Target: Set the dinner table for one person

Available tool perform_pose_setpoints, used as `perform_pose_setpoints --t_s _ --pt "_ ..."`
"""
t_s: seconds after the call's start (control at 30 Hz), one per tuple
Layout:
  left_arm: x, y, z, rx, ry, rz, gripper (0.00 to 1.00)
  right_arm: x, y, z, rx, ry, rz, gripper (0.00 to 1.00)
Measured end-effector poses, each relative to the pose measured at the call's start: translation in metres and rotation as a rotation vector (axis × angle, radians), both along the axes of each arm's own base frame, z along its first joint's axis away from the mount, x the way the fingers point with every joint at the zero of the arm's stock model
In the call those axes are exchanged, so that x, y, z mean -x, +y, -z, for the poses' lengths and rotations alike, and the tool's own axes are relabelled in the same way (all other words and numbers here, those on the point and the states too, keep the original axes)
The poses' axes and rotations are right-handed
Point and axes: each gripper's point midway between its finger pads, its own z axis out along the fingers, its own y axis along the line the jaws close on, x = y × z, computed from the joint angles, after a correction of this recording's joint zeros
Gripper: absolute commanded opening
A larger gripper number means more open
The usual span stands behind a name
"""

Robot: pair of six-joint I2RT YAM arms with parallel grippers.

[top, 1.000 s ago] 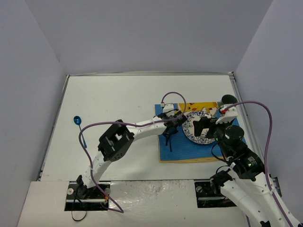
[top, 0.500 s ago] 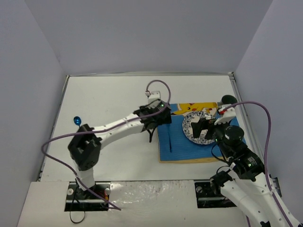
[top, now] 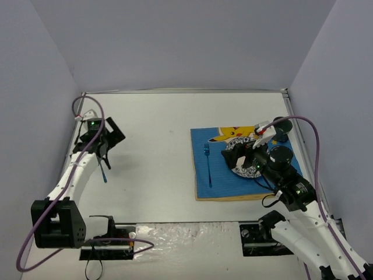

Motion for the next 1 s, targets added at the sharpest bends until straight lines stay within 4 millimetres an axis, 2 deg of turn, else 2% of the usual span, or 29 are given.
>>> perform_pose_setpoints --t_s 0.1,0.23,0.33,0.43,0.53,0.6,0.87,1.0 --pt "0.011 0.047 0.009 0.022 0.020 -0.069 0.89 -0.004 0.013 0.003 -0.015 0.000 -0.054 1.00" --pt "0.007 0.095 0.013 0.063 -0.011 -0.121 0.88 -0.006 0.028 0.018 -0.028 0.018 -0.123 1.00" --pt "-0.004 0.121 0.024 0.125 -0.042 -0.128 0.85 -0.005 0.036 0.033 -0.032 0.051 -0.164 1.00" --pt "-0.011 0.141 0.048 0.202 -0.039 -0.124 0.82 -0.002 0.043 0.039 -0.044 0.058 -0.203 1.00" --pt "-0.012 0.149 0.072 0.244 -0.012 -0.096 0.81 0.001 0.047 0.039 -0.056 0.048 -0.234 1.00" --pt "-0.011 0.149 0.080 0.241 0.011 -0.053 0.81 0.001 0.050 0.036 -0.064 0.037 -0.251 1.00" --pt "-0.027 0.155 0.079 0.159 -0.003 0.139 0.78 0.004 0.056 0.039 -0.077 0.029 -0.289 1.00" --pt "-0.025 0.156 0.096 0.179 0.015 0.196 0.73 0.005 0.058 0.042 -0.077 0.035 -0.300 1.00"
